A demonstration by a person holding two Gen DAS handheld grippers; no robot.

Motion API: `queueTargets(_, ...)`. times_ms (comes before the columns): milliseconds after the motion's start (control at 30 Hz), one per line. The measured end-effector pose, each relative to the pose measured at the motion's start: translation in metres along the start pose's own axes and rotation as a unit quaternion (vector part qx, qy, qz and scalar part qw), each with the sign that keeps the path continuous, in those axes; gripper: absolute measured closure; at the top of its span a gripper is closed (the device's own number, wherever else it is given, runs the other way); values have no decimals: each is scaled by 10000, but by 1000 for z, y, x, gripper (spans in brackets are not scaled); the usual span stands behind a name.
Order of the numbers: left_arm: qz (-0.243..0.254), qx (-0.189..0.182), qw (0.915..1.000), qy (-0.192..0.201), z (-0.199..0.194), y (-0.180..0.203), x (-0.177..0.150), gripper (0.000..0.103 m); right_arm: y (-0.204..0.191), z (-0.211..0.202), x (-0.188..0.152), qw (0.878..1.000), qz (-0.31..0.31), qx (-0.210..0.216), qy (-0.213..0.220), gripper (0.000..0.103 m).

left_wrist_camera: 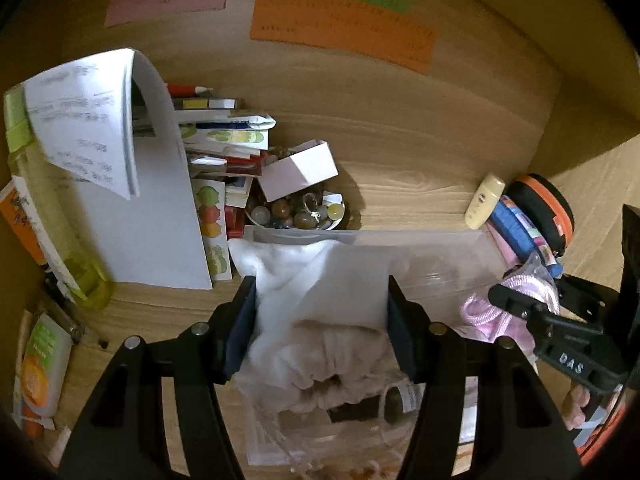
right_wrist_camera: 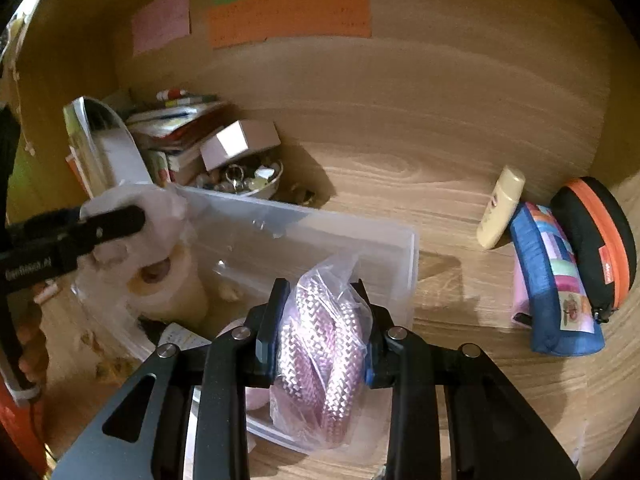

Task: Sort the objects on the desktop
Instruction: 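Carry the white bag and pink rope bag over the clear box with both grippers, then lower both bags into the clear box and open both grippers, then move both grippers back toward the small metal tin and red pouch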

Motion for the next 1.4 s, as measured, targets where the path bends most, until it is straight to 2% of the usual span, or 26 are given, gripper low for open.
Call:
queueTargets(233, 209, 177, 9996, -114, 14, 8, -7, 34, -2, 4, -1, 10000, -45, 43, 38, 76)
queueTargets(300, 416, 284, 9987, -56, 11, 14, -10, 32, -5, 4, -2, 9999, -132, 59, 12, 71)
queueTargets(367, 483, 284, 9984, -9, 7, 16, -12, 29, -9, 4, -3, 9997, -194, 133, -21, 47)
queueTargets(433, 502, 284, 9983, 4, 5, 17, -13, 28, -13, 0, -4, 9996, -255, 83, 93, 32)
queueTargets(567, 470, 248, 9986, -43, 3, 17, -13, 25, -19, -9, -1, 9984, -466, -71, 324, 23)
queueTargets(700, 396, 204, 9990, 11, -6, 16, -12, 22, -21, -13, 0, 9982, -469, 6, 371, 21)
queueTargets(900, 368, 301, 9983, 344, -30, 16, -11, 18, -24, -25, 2, 9973, -468, -35, 562, 21)
queueTargets(967, 384, 459, 9967, 545, -40, 16, -11, 11, -26, -32, 2, 9966, -509, -103, 642, 21)
queueTargets(1067, 431, 575, 9947, 736, -53, 16, -11, 9, -28, -43, 0, 9957, -540, -175, 736, 21)
queueTargets(1400, 319, 457, 9957, 736, -81, 13, -26, 6, -30, -69, -19, 9955, -444, -445, 704, 19)
Point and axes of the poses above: each gripper's, at about its wrist camera, not at the fingertips, and z roughly the way its jaws point, y to its right, x to its top, the point moved 3 cm from there along z, roughly the way its jaws point, and after that the axes turned 11 degrees about x, right-handed, at the moved point
